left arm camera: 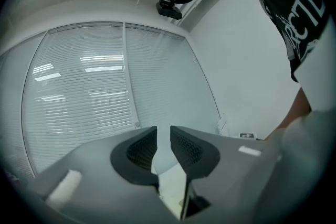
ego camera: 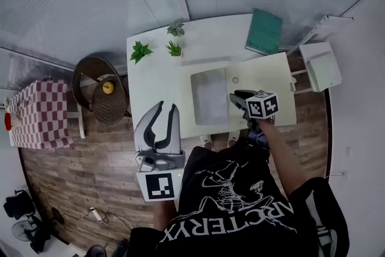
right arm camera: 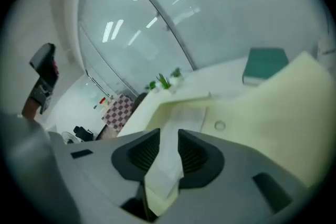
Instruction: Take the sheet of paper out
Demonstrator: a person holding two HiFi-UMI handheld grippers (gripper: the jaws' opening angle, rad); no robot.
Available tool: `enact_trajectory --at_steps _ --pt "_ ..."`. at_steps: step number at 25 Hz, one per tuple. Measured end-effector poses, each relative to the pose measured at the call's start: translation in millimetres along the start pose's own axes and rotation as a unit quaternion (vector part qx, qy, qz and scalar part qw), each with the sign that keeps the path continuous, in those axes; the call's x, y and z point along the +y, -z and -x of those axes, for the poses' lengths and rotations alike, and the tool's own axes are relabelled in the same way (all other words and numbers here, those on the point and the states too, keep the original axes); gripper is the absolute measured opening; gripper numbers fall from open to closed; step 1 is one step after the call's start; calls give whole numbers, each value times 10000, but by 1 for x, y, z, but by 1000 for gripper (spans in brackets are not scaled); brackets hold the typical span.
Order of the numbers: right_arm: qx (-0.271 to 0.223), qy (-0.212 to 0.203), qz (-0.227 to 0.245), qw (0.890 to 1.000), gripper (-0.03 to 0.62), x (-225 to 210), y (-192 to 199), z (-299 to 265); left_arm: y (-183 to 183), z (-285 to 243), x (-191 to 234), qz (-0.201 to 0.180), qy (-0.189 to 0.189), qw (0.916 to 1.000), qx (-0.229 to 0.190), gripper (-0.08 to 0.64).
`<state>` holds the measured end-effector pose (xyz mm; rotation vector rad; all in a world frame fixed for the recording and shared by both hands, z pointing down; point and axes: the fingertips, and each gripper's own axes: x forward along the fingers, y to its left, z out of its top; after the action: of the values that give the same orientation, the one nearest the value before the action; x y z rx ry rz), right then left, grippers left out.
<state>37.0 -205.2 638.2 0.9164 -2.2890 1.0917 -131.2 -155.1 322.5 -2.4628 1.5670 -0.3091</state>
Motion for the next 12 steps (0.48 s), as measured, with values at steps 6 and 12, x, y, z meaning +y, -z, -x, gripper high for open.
enact_trajectory --at_steps 6,12 --pt "1156 -241 -1472 9820 109 -46 91 -65 1 9 -2 -91 -296 9993 205 64" --pt "1053 -777 -2201 9667 77 -35 93 -98 4 16 -8 -166 -423 9983 373 52"
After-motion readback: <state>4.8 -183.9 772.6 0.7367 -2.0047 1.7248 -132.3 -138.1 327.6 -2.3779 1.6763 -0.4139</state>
